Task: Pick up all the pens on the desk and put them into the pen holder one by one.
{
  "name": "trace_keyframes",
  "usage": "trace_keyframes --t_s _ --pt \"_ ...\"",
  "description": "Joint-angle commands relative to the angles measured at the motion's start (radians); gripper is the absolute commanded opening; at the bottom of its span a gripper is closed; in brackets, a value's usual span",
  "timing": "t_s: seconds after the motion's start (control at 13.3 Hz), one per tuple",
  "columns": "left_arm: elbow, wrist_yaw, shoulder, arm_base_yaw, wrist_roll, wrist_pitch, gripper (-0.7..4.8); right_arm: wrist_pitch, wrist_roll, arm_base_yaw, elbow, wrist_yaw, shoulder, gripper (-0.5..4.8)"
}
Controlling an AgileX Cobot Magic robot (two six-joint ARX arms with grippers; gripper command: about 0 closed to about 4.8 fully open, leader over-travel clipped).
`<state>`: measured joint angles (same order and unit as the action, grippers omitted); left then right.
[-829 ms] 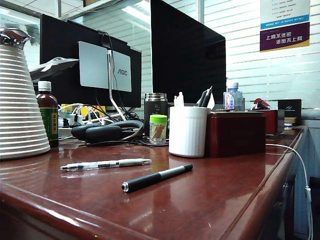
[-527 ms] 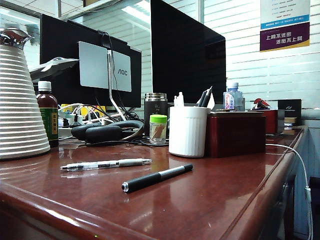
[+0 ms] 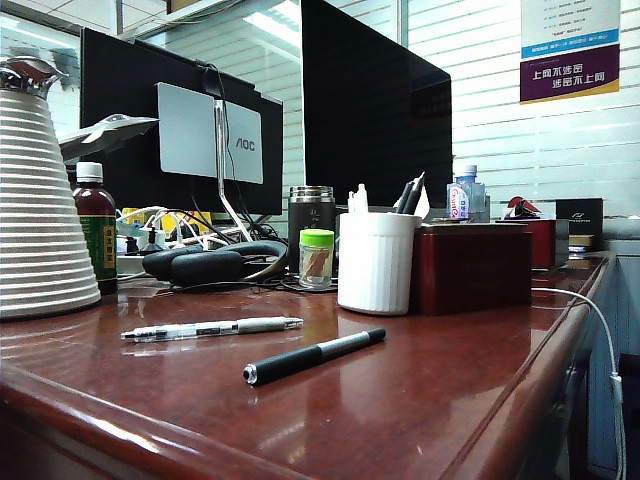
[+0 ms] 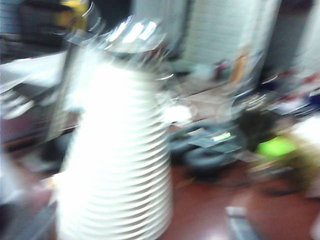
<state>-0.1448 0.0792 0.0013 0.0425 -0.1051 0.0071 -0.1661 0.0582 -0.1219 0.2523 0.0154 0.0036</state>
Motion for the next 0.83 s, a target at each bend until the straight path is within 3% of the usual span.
trace_keyframes --t_s 0.08,0.23,0.3,0.38,0.6,0.83 --pt "-0.173 0.142 0.002 -0.001 -0.011 -0.16 4.79 -0.155 -0.009 -0.001 0.19 0.021 0.012 4.77" --pt "-0.295 0.218 0.011 -0.001 -0.011 -0.262 4.79 -0.203 -0.013 -0.001 0.315 0.106 0.064 4.76" --pt "-0.475 0.341 0.138 -0.001 -0.005 -0.385 4.79 -0.216 -0.087 0.0 0.481 0.272 0.226 4.76" --pt "-0.609 0.462 0.317 -0.001 0.081 -0.404 4.79 -0.304 -0.14 -0.001 0.643 0.385 0.418 4.76" --pt "-0.652 0.486 0.41 -0.002 0.177 -0.518 4.79 -0.309 -0.196 -0.002 0.735 0.484 0.568 4.72" --pt "-0.652 0.483 0.475 -0.011 0.273 -0.643 4.79 -0.306 -0.257 -0.068 0.735 0.499 0.65 4.72"
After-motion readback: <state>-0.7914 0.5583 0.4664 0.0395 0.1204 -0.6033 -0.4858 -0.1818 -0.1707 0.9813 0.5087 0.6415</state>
